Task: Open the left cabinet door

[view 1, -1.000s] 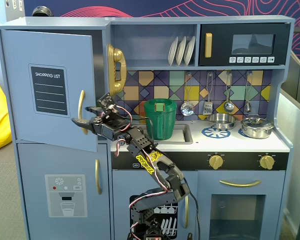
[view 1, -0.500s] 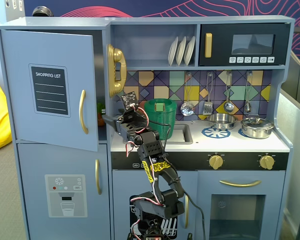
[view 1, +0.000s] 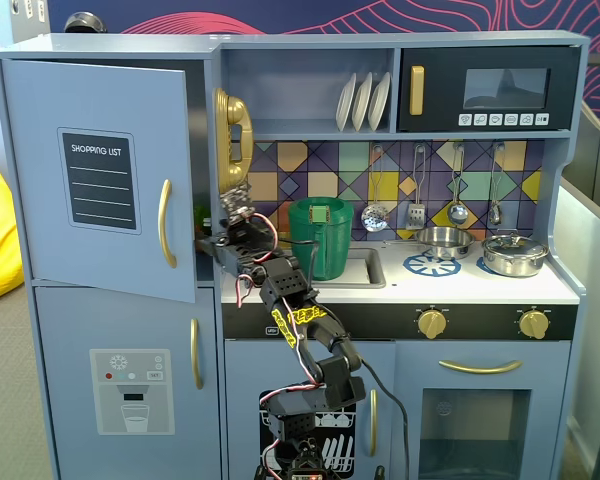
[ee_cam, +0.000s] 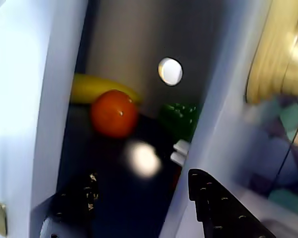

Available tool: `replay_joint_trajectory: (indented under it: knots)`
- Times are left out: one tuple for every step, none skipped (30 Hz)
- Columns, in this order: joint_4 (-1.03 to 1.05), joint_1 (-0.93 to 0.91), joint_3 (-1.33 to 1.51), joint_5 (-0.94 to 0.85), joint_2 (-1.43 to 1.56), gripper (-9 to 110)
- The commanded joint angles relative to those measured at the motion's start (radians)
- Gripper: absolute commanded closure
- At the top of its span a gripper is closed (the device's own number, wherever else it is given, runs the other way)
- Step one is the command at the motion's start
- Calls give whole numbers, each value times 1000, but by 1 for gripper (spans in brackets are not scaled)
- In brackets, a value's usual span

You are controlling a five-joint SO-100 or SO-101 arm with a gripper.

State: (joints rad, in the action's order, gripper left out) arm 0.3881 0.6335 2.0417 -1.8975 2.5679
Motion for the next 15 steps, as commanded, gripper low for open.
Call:
replay_joint_trajectory:
  knots:
    - [-63, 95, -8, -57, -12, 86]
    - [-69, 117, -9, -61, -14, 86]
    - [-72, 143, -15, -66, -15, 86]
    - [-72, 167, -20, -72, -17, 85]
    - [-74, 190, -25, -81, -18, 85]
    - [-83, 219, -25, -84, -18, 85]
    - [-92, 250, -25, -89, -20, 85]
    - [-98, 279, -26, -97, -20, 85]
    - [-107, 308, -28, -101, -21, 86]
    - [-118, 334, -26, -106, -21, 86]
    - [-126, 357, -25, -110, -23, 86]
    - [-133, 379, -25, -110, -26, 86]
    - [-141, 397, -26, -118, -29, 86]
    - [-155, 414, -26, -129, -34, 86]
    - [-167, 431, -26, -130, -38, 86]
